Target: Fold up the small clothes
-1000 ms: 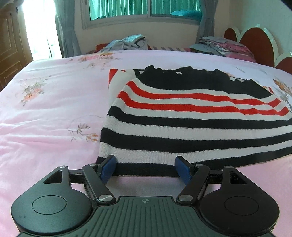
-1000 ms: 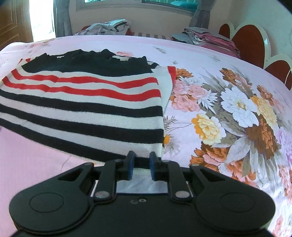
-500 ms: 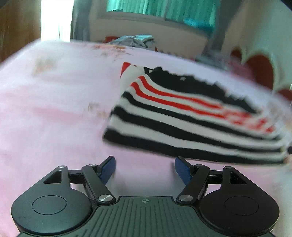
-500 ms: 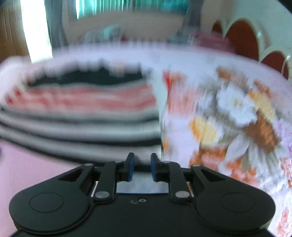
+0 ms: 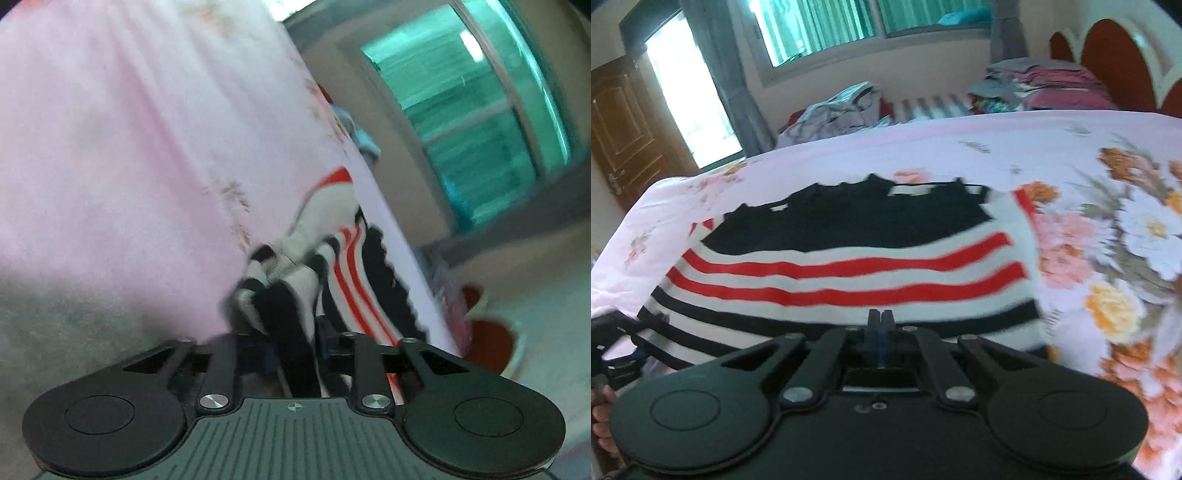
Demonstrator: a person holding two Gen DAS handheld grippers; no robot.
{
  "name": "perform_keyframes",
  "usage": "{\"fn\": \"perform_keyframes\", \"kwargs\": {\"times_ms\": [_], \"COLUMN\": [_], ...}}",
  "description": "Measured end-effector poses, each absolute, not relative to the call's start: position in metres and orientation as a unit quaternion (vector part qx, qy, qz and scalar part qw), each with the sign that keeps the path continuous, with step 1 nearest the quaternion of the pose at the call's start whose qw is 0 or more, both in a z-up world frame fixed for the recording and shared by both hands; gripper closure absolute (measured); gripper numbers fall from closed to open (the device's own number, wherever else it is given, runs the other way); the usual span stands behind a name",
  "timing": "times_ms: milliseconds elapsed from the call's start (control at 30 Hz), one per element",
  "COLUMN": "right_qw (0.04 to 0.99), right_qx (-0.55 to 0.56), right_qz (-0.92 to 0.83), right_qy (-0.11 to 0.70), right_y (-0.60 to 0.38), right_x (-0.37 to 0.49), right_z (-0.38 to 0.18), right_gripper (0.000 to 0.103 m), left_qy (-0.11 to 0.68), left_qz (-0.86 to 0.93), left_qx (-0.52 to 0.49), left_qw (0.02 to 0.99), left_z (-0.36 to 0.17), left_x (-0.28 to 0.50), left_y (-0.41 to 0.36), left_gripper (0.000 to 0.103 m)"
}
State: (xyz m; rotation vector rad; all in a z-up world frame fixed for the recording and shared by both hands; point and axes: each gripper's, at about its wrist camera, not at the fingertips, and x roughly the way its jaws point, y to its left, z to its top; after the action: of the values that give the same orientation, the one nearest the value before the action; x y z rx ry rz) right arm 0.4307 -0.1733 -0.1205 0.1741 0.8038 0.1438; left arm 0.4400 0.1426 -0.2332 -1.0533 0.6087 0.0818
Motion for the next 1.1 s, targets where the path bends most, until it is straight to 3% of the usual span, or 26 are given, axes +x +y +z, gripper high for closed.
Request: {"fn": "perform_keyframes", "kwargs": {"times_ms": [233, 367, 433, 467, 500, 567, 633, 733, 767, 800, 933, 1100], "right_qw": [0.903, 0.898, 0.888, 0.889, 0.888, 0.889, 0.891, 0.890, 0.891, 0.893, 0.889, 0.888], "right_qx": [0.058, 0.046, 0.031, 0.029, 0.032, 0.040, 0.047, 0.051, 0.050, 0.046, 0.000, 0.012], "right_qz": [0.126, 0.157, 0.160, 0.164, 0.169, 0.177, 0.179, 0.184, 0.187, 0.188, 0.188, 0.188], "right_qy": [0.406, 0.409, 0.429, 0.427, 0.427, 0.420, 0.415, 0.413, 0.410, 0.406, 0.418, 0.420], "right_y": [-0.135, -0.119, -0.114, -0.114, -0.115, -0.119, -0.121, -0.123, -0.122, -0.121, -0.115, -0.118], "right_x": [0.469, 0.482, 0.490, 0.491, 0.492, 0.492, 0.491, 0.492, 0.492, 0.495, 0.501, 0.503], "right_z": [-0.131, -0.143, -0.156, -0.155, -0.153, -0.149, -0.149, -0.150, -0.150, -0.149, -0.159, -0.159], "right_gripper": [0.102, 0.102, 0.103, 0.103, 0.102, 0.101, 0.101, 0.101, 0.101, 0.101, 0.103, 0.103], "left_qy": [0.235, 0.269, 0.260, 0.259, 0.255, 0.236, 0.224, 0.205, 0.213, 0.222, 0.199, 0.224], "left_qz": [0.018, 0.047, 0.051, 0.056, 0.059, 0.058, 0.079, 0.100, 0.105, 0.105, 0.074, 0.080], "left_qx": [-0.500, -0.499, -0.531, -0.533, -0.533, -0.541, -0.551, -0.564, -0.557, -0.556, -0.547, -0.538], "left_qw": [0.833, 0.823, 0.805, 0.804, 0.805, 0.805, 0.800, 0.794, 0.796, 0.794, 0.809, 0.809], "left_z": [-0.215, -0.233, -0.238, -0.236, -0.234, -0.232, -0.233, -0.236, -0.238, -0.241, -0.231, -0.224], "left_x": [0.433, 0.438, 0.436, 0.436, 0.436, 0.438, 0.443, 0.450, 0.455, 0.459, 0.454, 0.461], "left_y": [0.135, 0.134, 0.136, 0.135, 0.132, 0.124, 0.119, 0.119, 0.118, 0.120, 0.119, 0.121], "left_gripper": [0.092, 0.092, 0.086, 0.080, 0.067, 0.054, 0.053, 0.058, 0.076, 0.084, 0.085, 0.085]}}
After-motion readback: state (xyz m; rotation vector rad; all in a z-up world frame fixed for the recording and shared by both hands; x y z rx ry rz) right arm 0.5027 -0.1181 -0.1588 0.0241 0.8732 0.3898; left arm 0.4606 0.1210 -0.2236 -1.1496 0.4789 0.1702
